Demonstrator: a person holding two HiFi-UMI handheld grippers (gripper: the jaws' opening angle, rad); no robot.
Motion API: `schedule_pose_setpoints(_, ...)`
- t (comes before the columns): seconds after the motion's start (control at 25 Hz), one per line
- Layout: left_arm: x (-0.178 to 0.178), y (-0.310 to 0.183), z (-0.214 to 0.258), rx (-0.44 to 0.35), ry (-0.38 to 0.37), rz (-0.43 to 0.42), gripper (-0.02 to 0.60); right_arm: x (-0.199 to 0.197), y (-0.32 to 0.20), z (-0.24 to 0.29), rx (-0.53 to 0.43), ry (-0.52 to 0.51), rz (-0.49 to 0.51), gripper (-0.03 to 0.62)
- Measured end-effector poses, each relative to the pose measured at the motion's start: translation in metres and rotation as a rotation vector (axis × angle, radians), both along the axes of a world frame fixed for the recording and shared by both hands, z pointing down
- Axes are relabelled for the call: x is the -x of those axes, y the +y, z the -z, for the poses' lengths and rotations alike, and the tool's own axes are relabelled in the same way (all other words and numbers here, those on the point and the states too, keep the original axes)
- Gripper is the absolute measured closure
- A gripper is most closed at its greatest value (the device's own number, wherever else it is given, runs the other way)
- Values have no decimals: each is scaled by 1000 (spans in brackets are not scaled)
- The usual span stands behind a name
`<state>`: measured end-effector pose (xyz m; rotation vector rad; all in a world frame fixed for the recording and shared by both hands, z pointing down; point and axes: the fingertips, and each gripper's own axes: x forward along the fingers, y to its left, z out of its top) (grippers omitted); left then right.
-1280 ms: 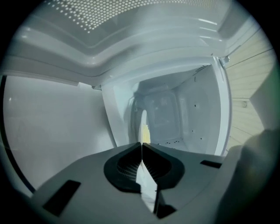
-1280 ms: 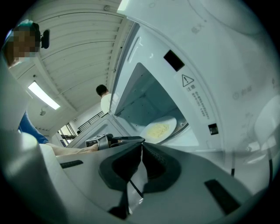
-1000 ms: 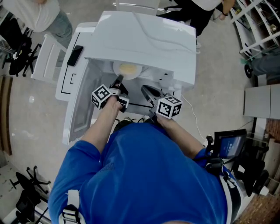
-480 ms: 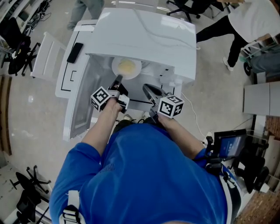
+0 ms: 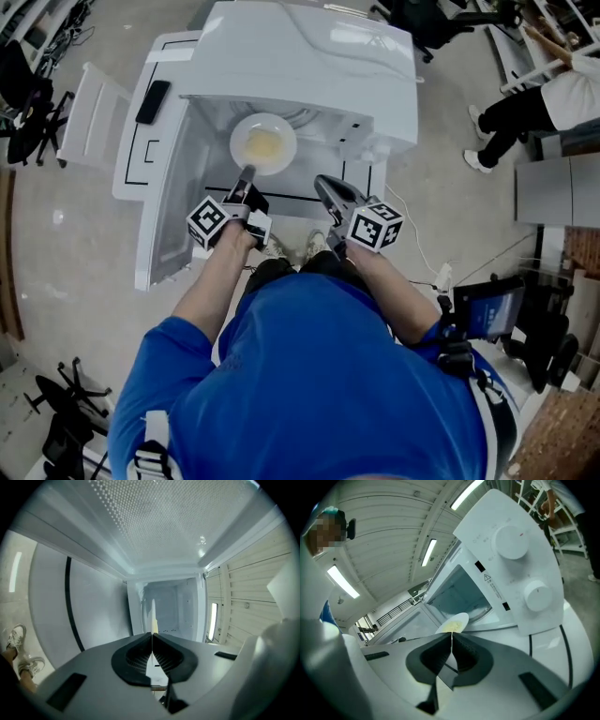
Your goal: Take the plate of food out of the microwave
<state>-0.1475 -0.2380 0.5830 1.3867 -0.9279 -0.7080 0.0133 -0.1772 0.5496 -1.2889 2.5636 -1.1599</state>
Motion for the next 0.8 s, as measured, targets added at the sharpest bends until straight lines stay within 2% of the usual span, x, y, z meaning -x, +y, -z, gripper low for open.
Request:
schedule_pose_setpoints(0.24,7,36,8,-26,-6,46,565,-15,19,3,-21,-16,23,595)
schedule_pose_setpoints(0.48,7,80,15,-42,-11,147,565,-43,48,8,-37,-20,63,595)
schedule_pose_setpoints(0.8,-3,126,32,-90,6,200,565,-56,77,11,-50,-37,99,595)
